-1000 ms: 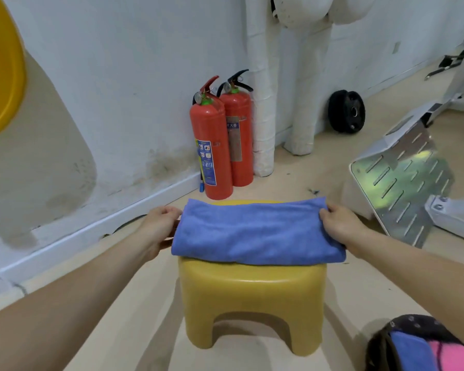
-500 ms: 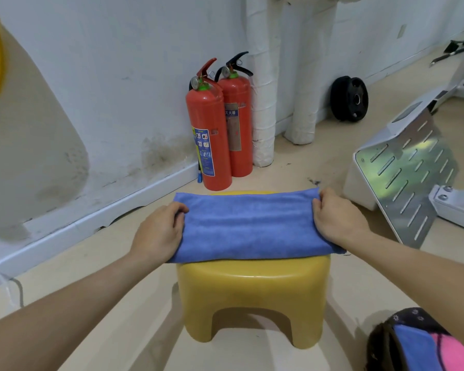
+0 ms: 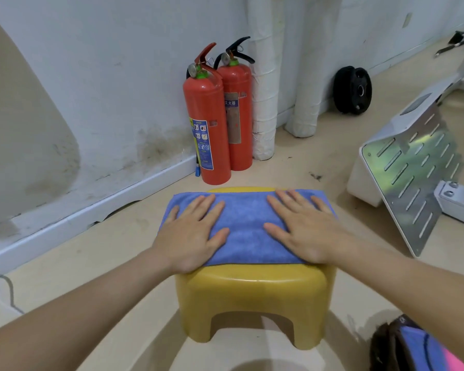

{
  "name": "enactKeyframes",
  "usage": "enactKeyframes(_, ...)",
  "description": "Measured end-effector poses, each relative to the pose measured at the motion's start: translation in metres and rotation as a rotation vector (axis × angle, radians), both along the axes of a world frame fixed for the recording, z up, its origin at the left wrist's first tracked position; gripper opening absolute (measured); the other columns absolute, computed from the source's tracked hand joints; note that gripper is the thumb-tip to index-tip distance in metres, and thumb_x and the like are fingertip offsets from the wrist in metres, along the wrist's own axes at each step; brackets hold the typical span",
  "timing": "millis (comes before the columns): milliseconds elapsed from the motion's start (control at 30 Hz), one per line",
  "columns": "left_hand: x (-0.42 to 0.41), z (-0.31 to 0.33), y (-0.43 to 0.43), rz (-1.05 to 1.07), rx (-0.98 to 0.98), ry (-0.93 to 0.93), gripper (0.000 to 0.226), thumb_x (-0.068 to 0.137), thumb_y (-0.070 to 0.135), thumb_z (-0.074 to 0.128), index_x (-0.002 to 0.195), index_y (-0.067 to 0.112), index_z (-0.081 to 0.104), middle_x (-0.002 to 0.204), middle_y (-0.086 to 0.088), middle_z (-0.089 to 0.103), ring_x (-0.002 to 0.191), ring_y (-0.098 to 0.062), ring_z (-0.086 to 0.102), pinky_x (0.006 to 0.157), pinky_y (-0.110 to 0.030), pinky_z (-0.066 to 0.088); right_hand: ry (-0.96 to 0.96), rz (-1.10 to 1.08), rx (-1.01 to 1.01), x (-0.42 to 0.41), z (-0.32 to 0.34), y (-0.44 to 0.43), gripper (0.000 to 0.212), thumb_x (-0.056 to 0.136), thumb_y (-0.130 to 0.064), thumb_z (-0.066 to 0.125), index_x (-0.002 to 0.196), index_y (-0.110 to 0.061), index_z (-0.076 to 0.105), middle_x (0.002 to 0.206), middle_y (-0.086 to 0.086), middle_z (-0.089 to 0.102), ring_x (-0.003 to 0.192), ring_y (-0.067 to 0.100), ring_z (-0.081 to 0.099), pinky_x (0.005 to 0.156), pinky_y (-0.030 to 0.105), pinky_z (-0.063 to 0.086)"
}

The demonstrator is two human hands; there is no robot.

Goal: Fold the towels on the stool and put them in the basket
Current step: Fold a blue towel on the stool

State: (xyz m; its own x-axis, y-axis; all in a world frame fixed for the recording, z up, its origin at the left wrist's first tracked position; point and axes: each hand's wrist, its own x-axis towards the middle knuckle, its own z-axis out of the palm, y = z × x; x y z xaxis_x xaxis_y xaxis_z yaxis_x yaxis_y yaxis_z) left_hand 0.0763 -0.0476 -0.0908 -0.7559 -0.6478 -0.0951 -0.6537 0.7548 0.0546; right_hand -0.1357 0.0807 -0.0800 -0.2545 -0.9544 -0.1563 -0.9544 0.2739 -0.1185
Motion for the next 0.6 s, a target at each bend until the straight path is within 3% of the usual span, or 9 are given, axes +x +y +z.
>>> enactKeyframes(67, 0.010, -0.001, -0.008, 0.105, 0.064, 0.069, 0.077, 0.084, 0.067, 0.011, 0.152, 0.031, 0.006, 0.161, 0.008, -0.004, 0.147, -0.012, -0.004, 0.120, -0.039, 0.008, -0.038, -0.119, -0.019, -0.016, 0.002, 0.008, 0.073, 0.092, -0.066, 0.018, 0.153, -0.030, -0.002, 0.161, -0.008, -0.009, 0.148, 0.014, -0.005, 0.119, 0.047, 0.006)
enactKeyframes(133, 0.015, -0.001, -0.011, 0.239, 0.212, 0.244, 0.064, 0.097, 0.051, 0.029, 0.152, 0.026, 0.009, 0.161, 0.002, 0.003, 0.147, -0.016, 0.005, 0.119, -0.030, 0.008, -0.175, -0.240, -0.060, -0.023, -0.001, 0.011, 0.078, 0.092, -0.064, 0.026, 0.153, -0.023, -0.001, 0.162, 0.002, -0.006, 0.149, 0.021, 0.004, 0.119, 0.043, 0.013)
enactKeyframes(233, 0.019, 0.005, -0.006, 0.449, 0.551, 0.554, 0.061, 0.098, 0.042, 0.041, 0.151, 0.025, 0.016, 0.151, 0.005, 0.034, 0.134, -0.018, 0.037, 0.106, -0.026, 0.028, -0.434, -0.454, -0.185, -0.029, -0.007, 0.012, 0.082, 0.089, -0.062, 0.042, 0.147, -0.007, 0.020, 0.151, 0.016, 0.032, 0.134, 0.030, 0.039, 0.108, 0.039, 0.034)
enactKeyframes(333, 0.024, 0.010, -0.006, 0.638, 0.710, 0.664, 0.057, 0.090, 0.046, 0.057, 0.137, 0.018, 0.039, 0.123, 0.005, 0.056, 0.104, -0.018, 0.056, 0.081, -0.029, 0.044, -0.515, -0.615, -0.199, -0.030, -0.002, 0.016, 0.075, 0.082, -0.066, 0.051, 0.127, -0.007, 0.047, 0.120, 0.011, 0.061, 0.105, 0.030, 0.058, 0.088, 0.037, 0.047)
enactKeyframes(467, 0.035, 0.022, -0.024, 0.788, 0.877, 0.673, 0.040, 0.078, 0.033, 0.076, 0.106, 0.006, 0.066, 0.101, -0.007, 0.072, 0.090, -0.024, 0.068, 0.073, -0.034, 0.054, -0.679, -0.712, -0.232, -0.036, 0.011, 0.019, 0.054, 0.077, -0.054, 0.070, 0.099, -0.008, 0.057, 0.091, 0.006, 0.062, 0.081, 0.024, 0.060, 0.062, 0.032, 0.047)
enactKeyframes(533, 0.039, 0.027, -0.023, 0.775, 0.904, 0.672, 0.033, 0.081, 0.028, 0.074, 0.105, 0.007, 0.066, 0.100, -0.009, 0.073, 0.089, -0.025, 0.069, 0.067, -0.032, 0.052, -0.836, -0.755, -0.243, -0.038, 0.019, 0.021, 0.036, 0.079, -0.038, 0.075, 0.085, -0.007, 0.058, 0.080, 0.006, 0.061, 0.068, 0.019, 0.057, 0.051, 0.028, 0.041)
enactKeyframes(600, 0.040, 0.028, -0.022, 0.744, 0.877, 0.717, 0.034, 0.084, 0.028, 0.071, 0.107, 0.006, 0.063, 0.101, -0.010, 0.072, 0.091, -0.027, 0.068, 0.068, -0.033, 0.052, -0.924, -0.785, -0.223, -0.039, 0.026, 0.023, 0.028, 0.081, -0.029, 0.074, 0.084, -0.005, 0.058, 0.078, 0.008, 0.061, 0.064, 0.020, 0.057, 0.048, 0.026, 0.038)
